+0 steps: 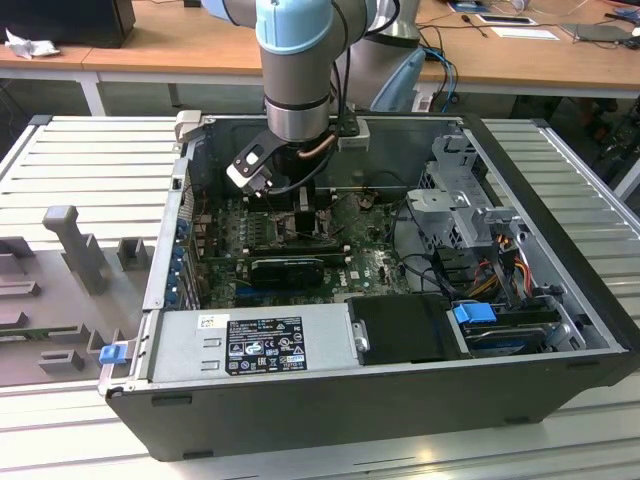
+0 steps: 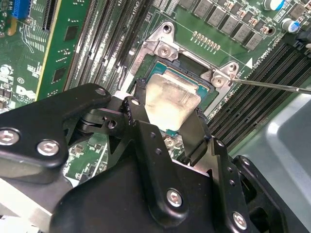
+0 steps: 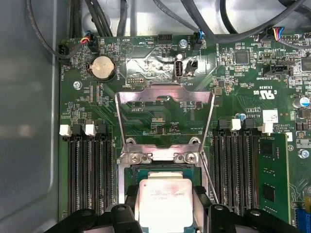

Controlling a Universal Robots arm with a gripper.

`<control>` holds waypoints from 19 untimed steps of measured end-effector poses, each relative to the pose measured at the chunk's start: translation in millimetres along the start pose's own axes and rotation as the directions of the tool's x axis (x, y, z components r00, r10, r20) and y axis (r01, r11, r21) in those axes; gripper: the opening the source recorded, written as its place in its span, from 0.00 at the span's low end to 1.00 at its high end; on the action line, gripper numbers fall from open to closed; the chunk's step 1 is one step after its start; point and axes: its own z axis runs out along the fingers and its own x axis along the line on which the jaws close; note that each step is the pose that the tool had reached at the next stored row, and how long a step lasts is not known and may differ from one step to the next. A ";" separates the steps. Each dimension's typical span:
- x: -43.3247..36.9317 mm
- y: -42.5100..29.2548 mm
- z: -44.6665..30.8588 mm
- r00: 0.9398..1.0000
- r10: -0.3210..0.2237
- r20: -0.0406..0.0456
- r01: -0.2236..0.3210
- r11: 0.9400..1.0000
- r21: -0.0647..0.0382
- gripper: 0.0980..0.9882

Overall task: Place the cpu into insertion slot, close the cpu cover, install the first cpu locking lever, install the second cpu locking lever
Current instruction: 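Place the cpu into insertion slot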

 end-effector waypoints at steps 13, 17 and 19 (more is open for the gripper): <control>1.6 -0.1 0.4 1.000 0.002 -0.016 -0.002 1.000 0.000 0.57; 1.7 0.3 -3.8 1.000 0.001 -0.013 -0.001 1.000 0.000 0.57; 1.7 0.4 -6.2 1.000 0.001 -0.012 -0.001 1.000 0.000 0.57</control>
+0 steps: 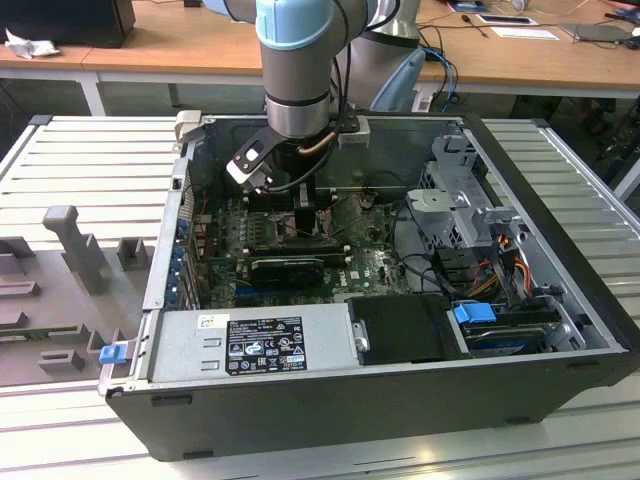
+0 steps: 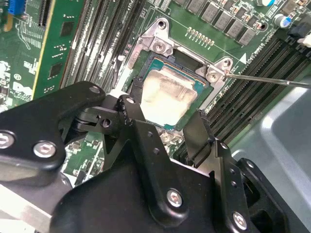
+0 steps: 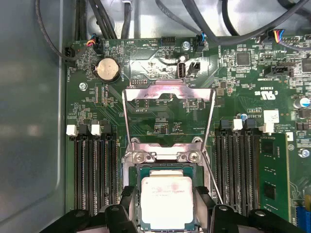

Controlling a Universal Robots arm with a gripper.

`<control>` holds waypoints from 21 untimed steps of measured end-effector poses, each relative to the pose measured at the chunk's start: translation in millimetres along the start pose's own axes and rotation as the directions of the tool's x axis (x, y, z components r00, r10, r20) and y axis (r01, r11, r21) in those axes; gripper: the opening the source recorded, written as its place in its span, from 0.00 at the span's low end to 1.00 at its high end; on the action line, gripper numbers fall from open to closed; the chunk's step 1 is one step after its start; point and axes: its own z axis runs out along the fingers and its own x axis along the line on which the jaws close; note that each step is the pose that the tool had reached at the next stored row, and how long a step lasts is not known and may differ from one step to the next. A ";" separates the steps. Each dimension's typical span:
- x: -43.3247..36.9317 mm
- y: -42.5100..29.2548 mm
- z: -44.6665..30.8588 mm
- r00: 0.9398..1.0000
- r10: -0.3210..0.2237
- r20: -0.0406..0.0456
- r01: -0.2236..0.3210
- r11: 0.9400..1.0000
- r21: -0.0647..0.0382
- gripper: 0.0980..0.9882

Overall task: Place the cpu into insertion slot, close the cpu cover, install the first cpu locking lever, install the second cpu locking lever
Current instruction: 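Place the cpu into insertion slot, then close the cpu cover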

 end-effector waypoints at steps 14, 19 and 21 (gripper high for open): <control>-0.1 0.6 -6.2 1.000 -0.001 0.007 0.001 1.000 0.000 0.01; 0.0 0.9 -9.7 1.000 -0.001 0.007 0.001 1.000 0.000 0.01; 0.1 1.0 -11.3 1.000 -0.001 0.007 0.001 1.000 0.000 0.01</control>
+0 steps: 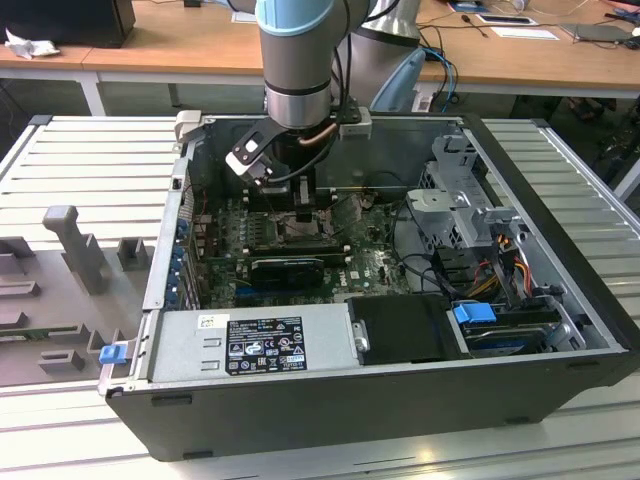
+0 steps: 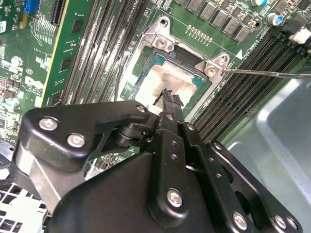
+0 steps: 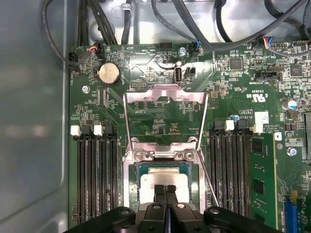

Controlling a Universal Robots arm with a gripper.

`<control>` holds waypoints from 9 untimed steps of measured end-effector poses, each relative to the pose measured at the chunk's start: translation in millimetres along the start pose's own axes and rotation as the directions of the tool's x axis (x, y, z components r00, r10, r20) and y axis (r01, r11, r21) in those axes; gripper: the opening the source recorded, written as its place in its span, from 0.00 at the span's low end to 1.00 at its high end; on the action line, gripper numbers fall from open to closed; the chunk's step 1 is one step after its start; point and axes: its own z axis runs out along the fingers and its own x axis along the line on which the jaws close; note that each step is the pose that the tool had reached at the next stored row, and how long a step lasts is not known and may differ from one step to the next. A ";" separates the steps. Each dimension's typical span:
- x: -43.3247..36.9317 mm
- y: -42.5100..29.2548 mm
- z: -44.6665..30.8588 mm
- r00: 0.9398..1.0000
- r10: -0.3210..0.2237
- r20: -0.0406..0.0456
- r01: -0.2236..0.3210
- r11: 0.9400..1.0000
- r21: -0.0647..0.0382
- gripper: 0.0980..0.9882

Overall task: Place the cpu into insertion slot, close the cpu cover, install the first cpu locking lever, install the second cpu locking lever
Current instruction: 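Close the cpu cover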

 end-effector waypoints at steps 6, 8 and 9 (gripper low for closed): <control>0.1 2.7 -1.2 1.000 0.000 0.000 0.000 1.000 0.006 0.01; 0.1 3.1 -4.7 1.000 0.000 0.000 0.000 1.000 0.006 0.01; 0.2 3.3 -7.2 1.000 0.000 0.000 0.000 1.000 0.007 0.01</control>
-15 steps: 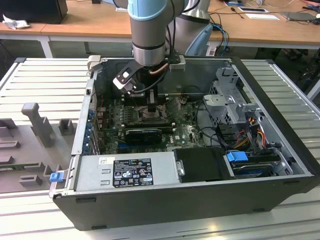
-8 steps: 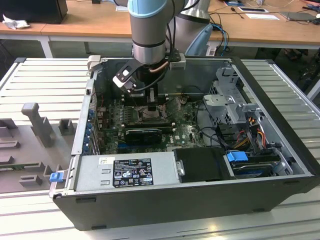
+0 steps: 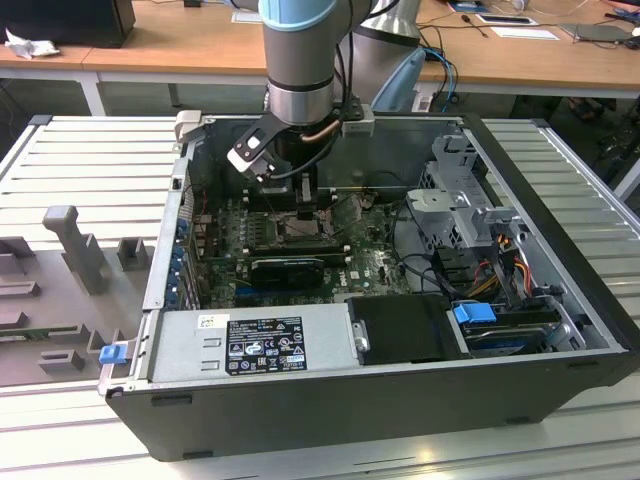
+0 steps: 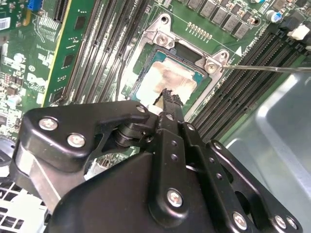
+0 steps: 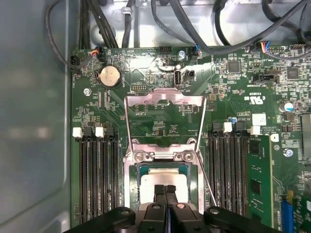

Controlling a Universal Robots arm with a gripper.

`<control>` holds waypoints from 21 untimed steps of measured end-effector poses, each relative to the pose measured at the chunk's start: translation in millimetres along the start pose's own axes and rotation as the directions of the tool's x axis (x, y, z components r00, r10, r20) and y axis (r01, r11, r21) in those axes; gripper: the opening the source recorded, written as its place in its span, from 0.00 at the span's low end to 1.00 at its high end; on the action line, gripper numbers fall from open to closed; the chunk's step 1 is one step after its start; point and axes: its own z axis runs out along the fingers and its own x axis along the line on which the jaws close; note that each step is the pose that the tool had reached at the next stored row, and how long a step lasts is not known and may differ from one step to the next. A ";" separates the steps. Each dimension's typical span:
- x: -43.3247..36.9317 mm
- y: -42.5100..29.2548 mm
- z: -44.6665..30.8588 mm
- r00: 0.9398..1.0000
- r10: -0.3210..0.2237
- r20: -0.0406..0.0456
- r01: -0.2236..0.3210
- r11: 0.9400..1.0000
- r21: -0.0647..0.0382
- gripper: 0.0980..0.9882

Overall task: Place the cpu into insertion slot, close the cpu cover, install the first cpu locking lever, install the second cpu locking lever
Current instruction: 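Close the cpu cover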

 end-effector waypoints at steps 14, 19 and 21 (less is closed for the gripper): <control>0.2 10.3 -4.6 1.000 0.001 -0.012 -0.001 1.000 0.013 0.01; -0.1 13.5 -4.4 1.000 0.002 -0.016 -0.001 1.000 0.016 0.01; -0.2 15.8 -4.2 1.000 0.002 -0.018 -0.001 1.000 0.018 0.01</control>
